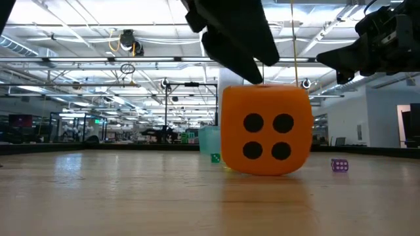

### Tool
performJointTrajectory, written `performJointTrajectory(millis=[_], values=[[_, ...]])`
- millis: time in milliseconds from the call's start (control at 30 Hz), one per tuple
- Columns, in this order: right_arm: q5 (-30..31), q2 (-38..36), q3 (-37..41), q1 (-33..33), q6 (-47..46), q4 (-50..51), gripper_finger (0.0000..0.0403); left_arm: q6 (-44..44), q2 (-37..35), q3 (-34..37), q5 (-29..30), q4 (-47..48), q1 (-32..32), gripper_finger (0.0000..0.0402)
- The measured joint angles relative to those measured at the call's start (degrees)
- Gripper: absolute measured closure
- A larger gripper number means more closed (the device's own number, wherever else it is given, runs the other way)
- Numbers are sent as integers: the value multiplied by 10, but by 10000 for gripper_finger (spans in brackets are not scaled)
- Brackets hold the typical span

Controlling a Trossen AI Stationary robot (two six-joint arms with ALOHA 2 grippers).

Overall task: Pick & Place Dice
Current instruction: Put the large orange dice into the blue transparent bin

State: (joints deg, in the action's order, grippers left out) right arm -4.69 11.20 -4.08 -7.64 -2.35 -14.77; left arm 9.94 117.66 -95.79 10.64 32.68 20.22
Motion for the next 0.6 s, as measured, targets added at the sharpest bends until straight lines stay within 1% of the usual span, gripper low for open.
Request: performJointTrajectory(millis=[233,500,600], values=[[0,1,0,0,0,0,403,-23,-10,0,57,8,17,2],[1,1,0,0,0,-3,403,-47,-15,-1,62,18,16,2],[1,1,0,0,0,-3,403,-66,-7,-1,78,20,19,2]])
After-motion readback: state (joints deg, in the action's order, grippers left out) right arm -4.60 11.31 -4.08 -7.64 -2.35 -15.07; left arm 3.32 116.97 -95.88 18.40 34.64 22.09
